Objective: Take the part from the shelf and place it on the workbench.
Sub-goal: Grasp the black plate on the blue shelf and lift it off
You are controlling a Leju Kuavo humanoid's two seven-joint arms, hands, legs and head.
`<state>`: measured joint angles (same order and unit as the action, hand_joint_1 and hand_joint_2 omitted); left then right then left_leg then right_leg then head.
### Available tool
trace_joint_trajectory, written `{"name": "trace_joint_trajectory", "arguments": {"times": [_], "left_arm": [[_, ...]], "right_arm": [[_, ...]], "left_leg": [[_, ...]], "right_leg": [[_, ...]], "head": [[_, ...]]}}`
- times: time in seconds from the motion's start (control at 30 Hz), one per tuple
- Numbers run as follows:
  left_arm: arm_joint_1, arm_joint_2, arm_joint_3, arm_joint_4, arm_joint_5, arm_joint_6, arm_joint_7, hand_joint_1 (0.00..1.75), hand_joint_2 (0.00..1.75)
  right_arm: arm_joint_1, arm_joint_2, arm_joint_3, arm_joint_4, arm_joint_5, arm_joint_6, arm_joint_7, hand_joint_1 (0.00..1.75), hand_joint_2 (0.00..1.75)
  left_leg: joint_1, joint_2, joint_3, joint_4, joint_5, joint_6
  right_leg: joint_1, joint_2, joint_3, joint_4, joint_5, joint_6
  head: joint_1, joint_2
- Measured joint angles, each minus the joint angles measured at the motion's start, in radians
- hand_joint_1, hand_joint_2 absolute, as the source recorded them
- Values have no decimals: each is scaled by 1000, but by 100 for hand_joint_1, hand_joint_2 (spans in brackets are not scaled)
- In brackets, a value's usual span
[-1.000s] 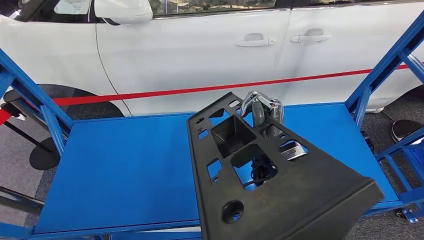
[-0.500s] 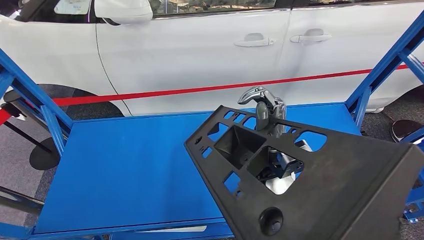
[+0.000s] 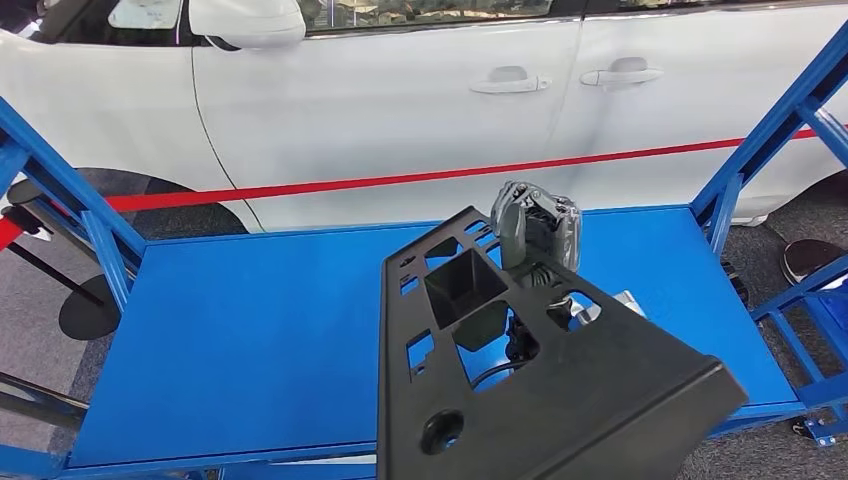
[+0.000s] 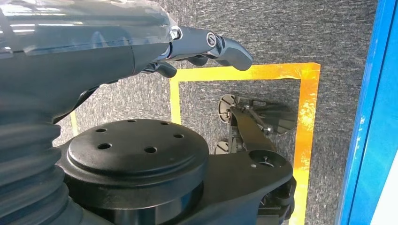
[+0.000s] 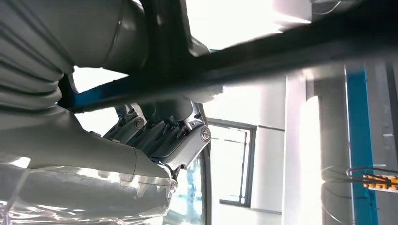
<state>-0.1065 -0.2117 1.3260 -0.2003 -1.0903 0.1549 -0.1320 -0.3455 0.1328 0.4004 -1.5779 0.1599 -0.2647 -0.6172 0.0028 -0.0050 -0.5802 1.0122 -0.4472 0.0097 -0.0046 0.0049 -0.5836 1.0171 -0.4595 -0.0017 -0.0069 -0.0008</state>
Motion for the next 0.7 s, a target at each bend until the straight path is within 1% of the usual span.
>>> {"name": "trace_joint_trajectory", "arguments": {"times": [0.2,0.43,0.57,0.63,0.7], "left_arm": [[0,0,0,0,0,0,0,0,175],[0,0,0,0,5,3,-1,0,175],[-2,0,0,0,9,7,2,0,175],[-4,0,0,0,9,9,3,0,175],[-4,0,0,0,9,9,3,0,175]], "right_arm": [[0,0,-2,-5,-3,0,0,175,175],[-5,1,-8,-6,-41,14,2,175,175],[-25,6,-13,-6,-55,21,14,175,175],[-35,10,-14,-6,-56,22,20,175,175],[-39,13,-15,-6,-56,22,21,172,87]], "left_leg": [[0,0,0,0,0,0],[-1,0,-1,2,-1,1],[-2,0,-3,5,-2,3],[-3,0,-4,8,-3,5],[-4,0,-6,10,-4,10]], "right_leg": [[0,0,0,0,0,0],[-2,0,0,-1,1,1],[-3,0,0,-1,2,3],[-3,0,0,-1,2,6],[-5,0,0,-2,3,11]], "head": [[0,0],[0,0],[0,0],[0,0],[0,0]]}}
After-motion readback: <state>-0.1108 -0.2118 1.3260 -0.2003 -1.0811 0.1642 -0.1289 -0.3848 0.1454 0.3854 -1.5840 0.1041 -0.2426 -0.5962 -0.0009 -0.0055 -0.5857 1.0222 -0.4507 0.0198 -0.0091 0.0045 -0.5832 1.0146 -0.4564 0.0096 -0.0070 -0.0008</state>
